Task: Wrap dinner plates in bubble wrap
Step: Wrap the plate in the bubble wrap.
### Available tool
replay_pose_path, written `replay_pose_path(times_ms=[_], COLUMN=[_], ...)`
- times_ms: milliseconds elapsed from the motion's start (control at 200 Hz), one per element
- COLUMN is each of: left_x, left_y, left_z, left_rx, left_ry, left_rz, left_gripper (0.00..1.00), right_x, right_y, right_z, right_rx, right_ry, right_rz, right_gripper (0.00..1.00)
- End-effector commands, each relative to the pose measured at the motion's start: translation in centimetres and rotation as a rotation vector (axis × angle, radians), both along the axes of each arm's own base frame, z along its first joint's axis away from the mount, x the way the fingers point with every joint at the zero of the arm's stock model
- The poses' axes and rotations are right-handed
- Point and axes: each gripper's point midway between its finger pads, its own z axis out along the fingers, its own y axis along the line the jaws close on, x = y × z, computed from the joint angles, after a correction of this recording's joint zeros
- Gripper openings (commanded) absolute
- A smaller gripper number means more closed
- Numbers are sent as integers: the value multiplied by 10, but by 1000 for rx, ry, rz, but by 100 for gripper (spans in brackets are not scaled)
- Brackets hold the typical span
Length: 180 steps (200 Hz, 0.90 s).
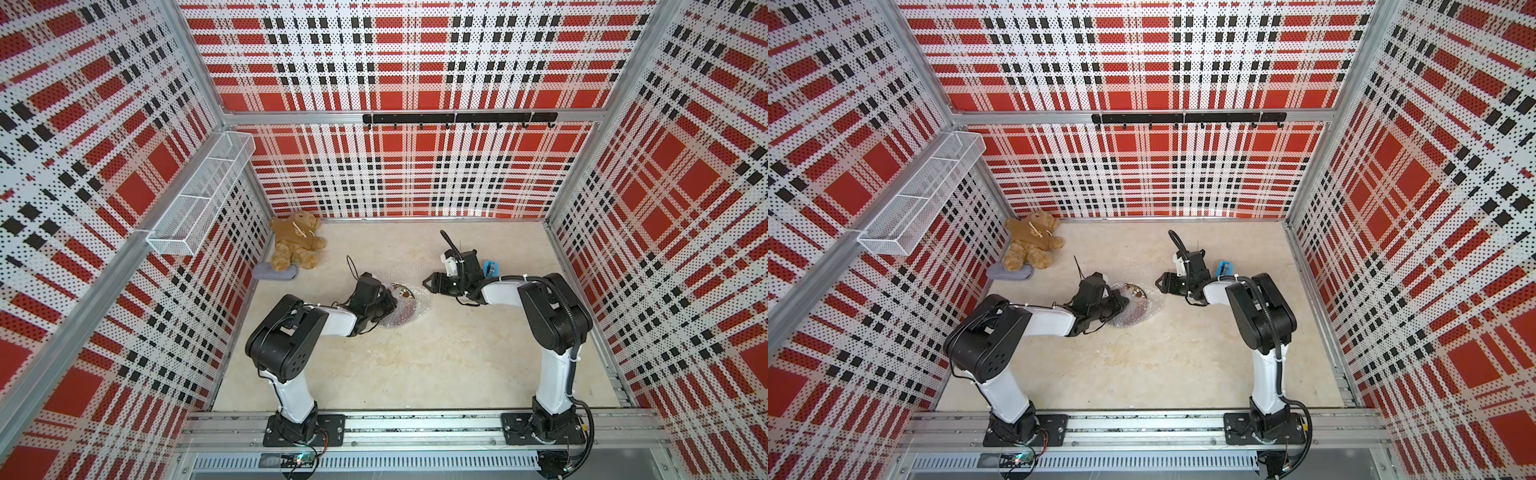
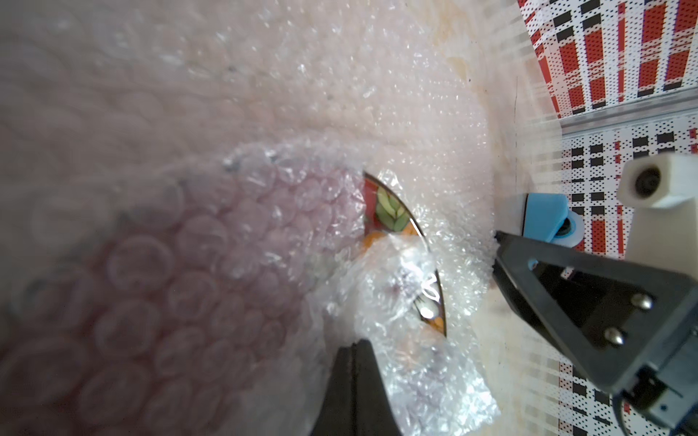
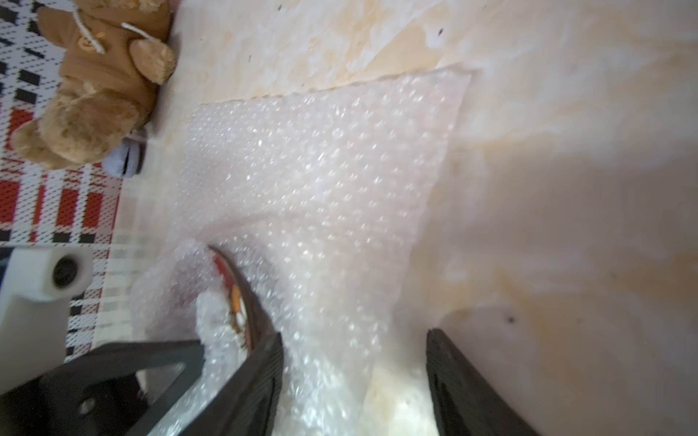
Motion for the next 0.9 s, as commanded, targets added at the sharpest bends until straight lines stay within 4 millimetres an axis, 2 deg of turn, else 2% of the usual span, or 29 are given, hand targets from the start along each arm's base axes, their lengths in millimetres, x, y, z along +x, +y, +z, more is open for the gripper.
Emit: replay_pose_path(times_ms=[0,110,190,431,541,591,711,772,897], left_x=[-38,-41,-42,-38,-38,-39,-39,-39,-38], left_y=[53,57,58,49,48,48,48,48,46], left_z=[-64,-68,-69,-65,-66,-67,-68,-68,-68], left_rx=[188,196,195,189,190,191,195,197,199], left_ry=[219,232,237,222,223,226,227,225,222], left_rz=[119,139,144,122,122,122,119,116,99], left_gripper=[0,0,0,0,0,0,0,0,0], right_x=[-28,-45,-48,-42,-34,-31,-26,-21,-6], right_y=[5,-1,-5,20,18,20,24,21,22], right_z=[6,2,-5,-6,-3,0,15,21,19], right_rx=[97,107,93,150,198,211,218,199,147], right_ry=[31,31,41,30,4,-9,-70,-93,-91], right_rz=[36,31,19,61,-12,-18,-21,-35,-32], right_gripper=[67,69,69,64,51,42,28,30,50])
